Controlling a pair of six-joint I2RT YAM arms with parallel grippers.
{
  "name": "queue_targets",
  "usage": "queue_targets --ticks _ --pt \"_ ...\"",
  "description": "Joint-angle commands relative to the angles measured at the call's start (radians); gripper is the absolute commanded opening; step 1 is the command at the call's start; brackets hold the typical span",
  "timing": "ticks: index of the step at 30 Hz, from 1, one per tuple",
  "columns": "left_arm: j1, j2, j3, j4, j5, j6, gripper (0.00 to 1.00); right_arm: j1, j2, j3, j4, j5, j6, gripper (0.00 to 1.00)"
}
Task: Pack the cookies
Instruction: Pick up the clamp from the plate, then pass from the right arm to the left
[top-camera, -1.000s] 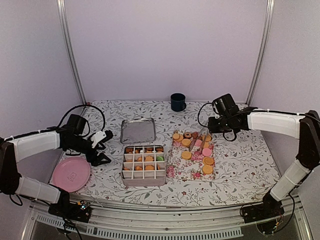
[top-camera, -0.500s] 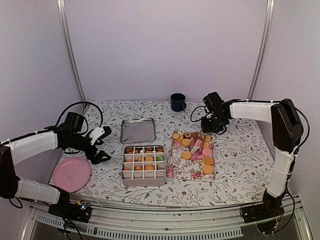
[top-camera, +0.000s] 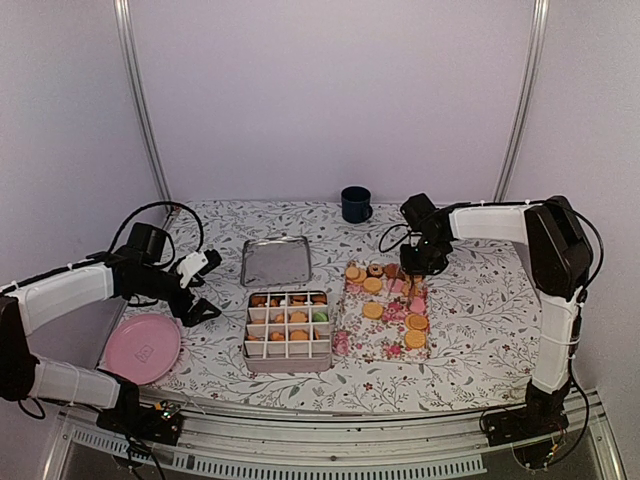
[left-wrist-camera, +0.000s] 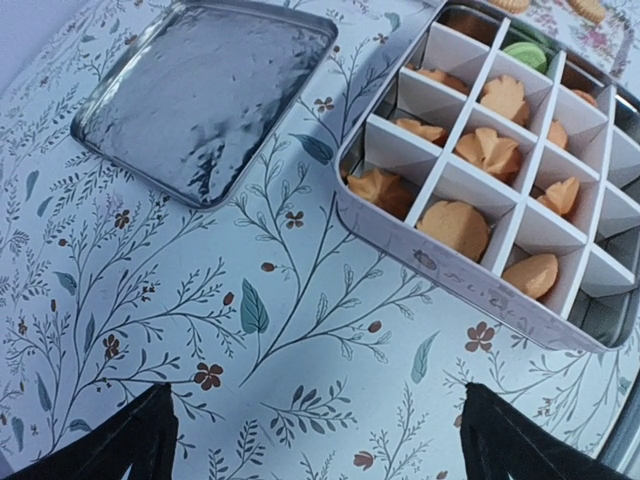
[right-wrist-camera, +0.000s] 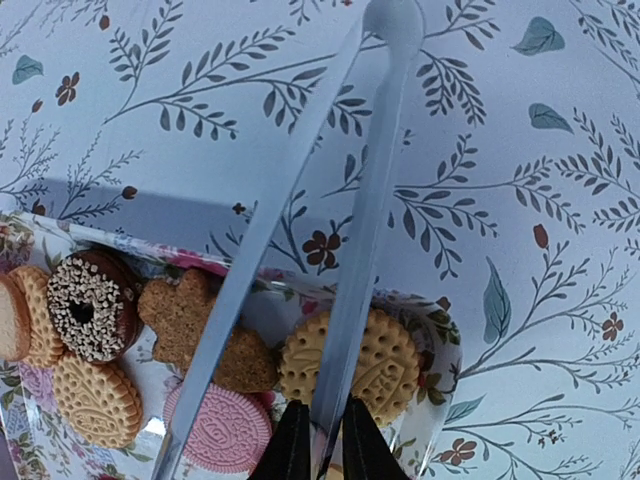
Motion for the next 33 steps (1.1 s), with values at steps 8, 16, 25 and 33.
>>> queue_targets --ticks 8,16,25,33 --pt "0.003 0.002 0.063 -0.005 0.046 -0.038 0.99 -0.006 -0.074 -0.023 0.035 0.028 0.024 0.00" --pt "-0.007 0.020 0.137 -0.033 0.159 -0.094 0.99 0.040 -0.360 -0.197 0.332 -0.081 0.058 0.00" --pt "-0.046 0.067 0.337 -0.076 0.485 -0.203 0.99 0.239 -0.600 -0.388 0.928 -0.073 0.051 0.00" --pt "-0.167 0.187 0.474 0.097 0.817 -0.480 0.95 0.429 -0.434 -0.199 1.073 -0.014 0.008 0.00"
